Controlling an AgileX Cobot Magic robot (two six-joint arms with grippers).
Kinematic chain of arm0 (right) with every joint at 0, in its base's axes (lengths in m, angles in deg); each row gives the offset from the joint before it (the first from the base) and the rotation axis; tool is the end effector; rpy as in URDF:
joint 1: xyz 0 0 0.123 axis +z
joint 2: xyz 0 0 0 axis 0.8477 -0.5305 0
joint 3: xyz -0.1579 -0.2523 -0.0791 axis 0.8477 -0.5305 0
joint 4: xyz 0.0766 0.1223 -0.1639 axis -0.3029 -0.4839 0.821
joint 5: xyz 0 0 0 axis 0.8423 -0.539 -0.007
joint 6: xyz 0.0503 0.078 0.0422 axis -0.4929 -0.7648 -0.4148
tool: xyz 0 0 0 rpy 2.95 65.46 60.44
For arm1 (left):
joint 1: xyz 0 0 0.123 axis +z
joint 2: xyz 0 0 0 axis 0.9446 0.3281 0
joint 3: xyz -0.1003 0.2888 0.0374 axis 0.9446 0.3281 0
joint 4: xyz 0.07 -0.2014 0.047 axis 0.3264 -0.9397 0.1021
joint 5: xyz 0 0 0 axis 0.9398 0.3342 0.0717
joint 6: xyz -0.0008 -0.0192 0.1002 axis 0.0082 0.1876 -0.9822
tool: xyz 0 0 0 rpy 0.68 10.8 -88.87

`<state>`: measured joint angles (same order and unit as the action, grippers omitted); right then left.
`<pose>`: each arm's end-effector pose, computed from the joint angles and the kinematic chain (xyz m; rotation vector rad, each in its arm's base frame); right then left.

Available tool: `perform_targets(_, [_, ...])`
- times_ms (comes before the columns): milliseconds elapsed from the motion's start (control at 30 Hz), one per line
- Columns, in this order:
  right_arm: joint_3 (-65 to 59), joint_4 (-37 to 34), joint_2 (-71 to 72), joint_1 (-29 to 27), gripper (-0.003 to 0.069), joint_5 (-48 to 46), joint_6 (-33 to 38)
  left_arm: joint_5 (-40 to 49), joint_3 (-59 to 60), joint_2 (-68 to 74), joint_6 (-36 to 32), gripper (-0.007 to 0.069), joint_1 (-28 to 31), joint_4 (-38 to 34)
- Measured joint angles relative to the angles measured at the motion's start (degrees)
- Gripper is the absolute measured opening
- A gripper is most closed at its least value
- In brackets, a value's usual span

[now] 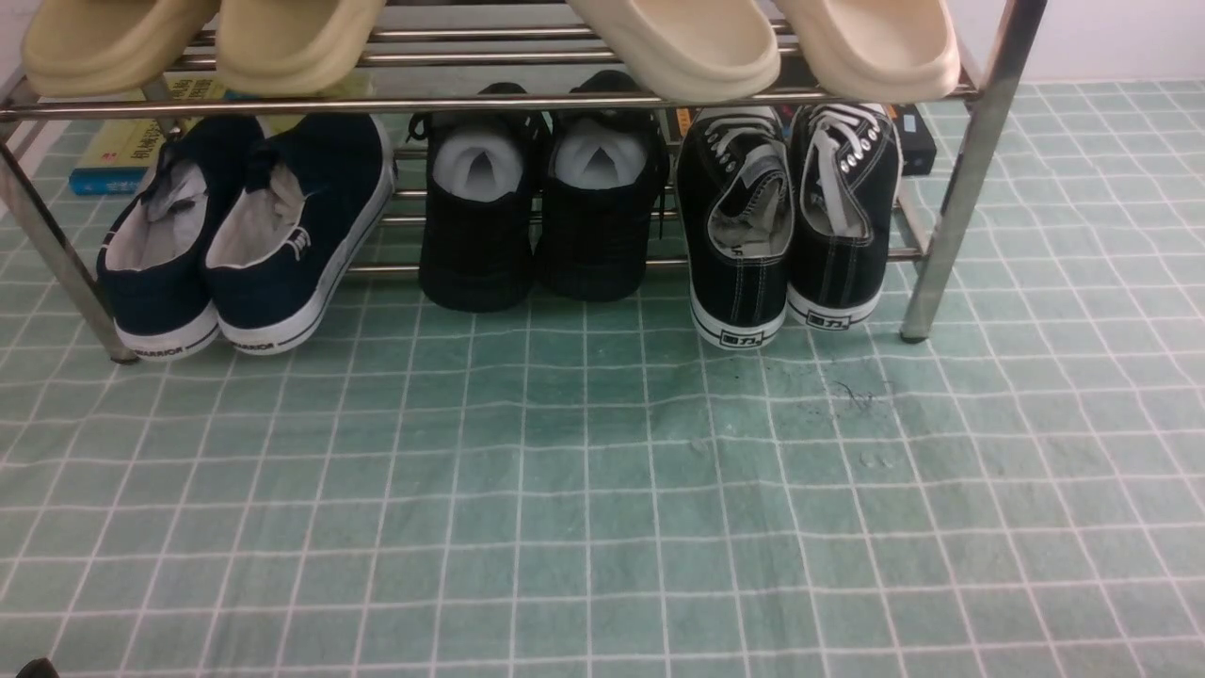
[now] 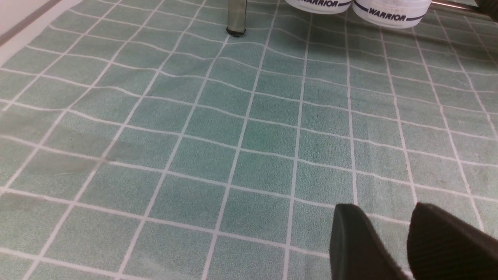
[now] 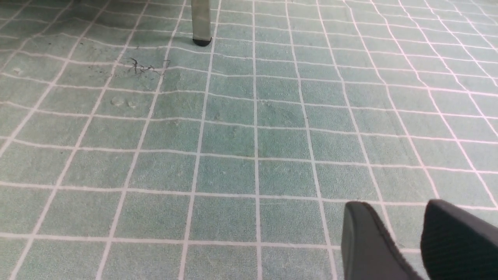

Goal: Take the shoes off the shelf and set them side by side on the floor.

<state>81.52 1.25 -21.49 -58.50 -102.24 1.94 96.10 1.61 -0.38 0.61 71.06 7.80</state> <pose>0.0052 -0.0005 0.1705 -0.0139 1.8798 -0.0284 0.0055 0.0080 0.1711 -0.1934 1.8555 -0.0264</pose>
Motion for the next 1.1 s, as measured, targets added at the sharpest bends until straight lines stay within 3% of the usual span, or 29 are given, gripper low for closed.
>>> perform_targets(133, [0.0,-6.1,0.0,0.0,0.0240,0.0,0.0,0.0,0.0,0.0,0.0,0.0239,0.0,0.0])
perform_targets(200, [0.0,-16.4,0.0,0.0,0.0240,0.0,0.0,0.0,0.0,0.0,0.0,0.0239,0.0,0.0])
perform_targets(267, [-0.1,-20.9,0.0,0.0,0.0240,-0.2,0.0,0.0,0.0,0.0,0.0,0.0239,0.0,0.0])
perform_targets(400, [-0.5,-38.1,0.0,0.0,0.0240,-0.7,0.0,0.0,0.0,0.0,0.0,0.0239,0.0,0.0])
perform_targets(533, [-0.6,-47.6,0.0,0.0,0.0240,-1.0,0.0,0.0,0.0,0.0,0.0,0.0239,0.0,0.1])
perform_targets(833, [0.4,-50.7,0.0,0.0,0.0228,0.8,1.2,0.0,0.0,0.0,0.0,0.0239,0.0,0.1])
perform_targets(933, [5.0,-49.9,-0.6,0.0,0.0176,1.4,5.3,0.0,0.0,0.0,0.0,0.0239,0.0,0.1])
perform_targets(967, [9.0,-48.4,-2.5,0.0,0.0115,1.8,8.4,0.0,0.0,0.0,0.0,0.0239,0.0,0.1])
perform_targets(1100, [18.8,-43.0,-12.2,0.0,-0.0006,-1.0,14.5,0.0,0.0,0.0,0.0,0.0239,0.0,0.1])
